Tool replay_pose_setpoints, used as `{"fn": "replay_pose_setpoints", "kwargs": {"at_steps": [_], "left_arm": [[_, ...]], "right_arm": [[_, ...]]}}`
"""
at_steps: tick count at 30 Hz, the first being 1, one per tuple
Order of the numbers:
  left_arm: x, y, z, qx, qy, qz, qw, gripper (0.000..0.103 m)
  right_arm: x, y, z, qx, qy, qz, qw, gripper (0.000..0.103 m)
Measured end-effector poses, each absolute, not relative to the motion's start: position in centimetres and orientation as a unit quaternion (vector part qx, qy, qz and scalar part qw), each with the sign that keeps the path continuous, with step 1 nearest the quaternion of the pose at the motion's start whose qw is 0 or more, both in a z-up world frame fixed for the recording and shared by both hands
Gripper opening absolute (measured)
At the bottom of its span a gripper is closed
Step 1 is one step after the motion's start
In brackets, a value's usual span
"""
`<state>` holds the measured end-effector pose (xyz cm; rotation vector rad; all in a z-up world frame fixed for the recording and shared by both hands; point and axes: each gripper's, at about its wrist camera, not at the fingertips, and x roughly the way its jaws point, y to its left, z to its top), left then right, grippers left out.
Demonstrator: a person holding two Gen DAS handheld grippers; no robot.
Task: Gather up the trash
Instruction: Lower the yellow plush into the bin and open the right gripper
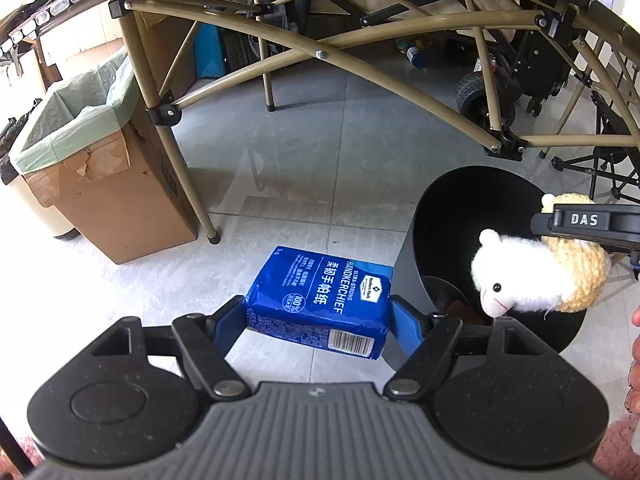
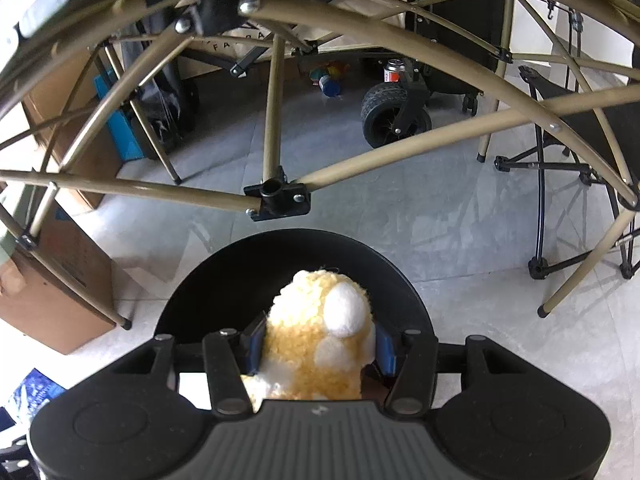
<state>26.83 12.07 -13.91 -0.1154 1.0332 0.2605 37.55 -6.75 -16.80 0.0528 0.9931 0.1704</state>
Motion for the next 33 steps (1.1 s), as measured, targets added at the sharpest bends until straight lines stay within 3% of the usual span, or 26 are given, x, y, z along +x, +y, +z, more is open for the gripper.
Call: {"fn": "replay_pose_setpoints", "kwargs": {"at_steps": [10,16,17,20,33], "left_arm": [[27.3,12.3,-14.3,-0.057,0.499,0.125,0.856,0.076],[27.2,12.4,-14.3,-0.059,0.499,0.127,0.855,0.076],[27.1,12.4,-14.3,-0.059,0.499,0.127,0.855,0.076],[27.0,12.5,-14.3,-0.060,0.498,0.128,0.856,0.076],[26.8,12.3,-14.1,-0.059,0.494,0.130,0.858,0.076]], "right_arm": [[38.4,-4.5,-18.2,-0.040,0.486,0.072,0.870,0.051],[38.6,-4.2,-18.6,-0.043,0.507,0.080,0.857,0.057],[38.6,-4.2,-18.6,-0.043,0.511,0.083,0.854,0.060],[38.4,-3.6,-18.8,-0.063,0.520,0.084,0.848,0.092],[37.8,-2.8,-18.9,-0.100,0.541,0.099,0.829,0.098]]}}
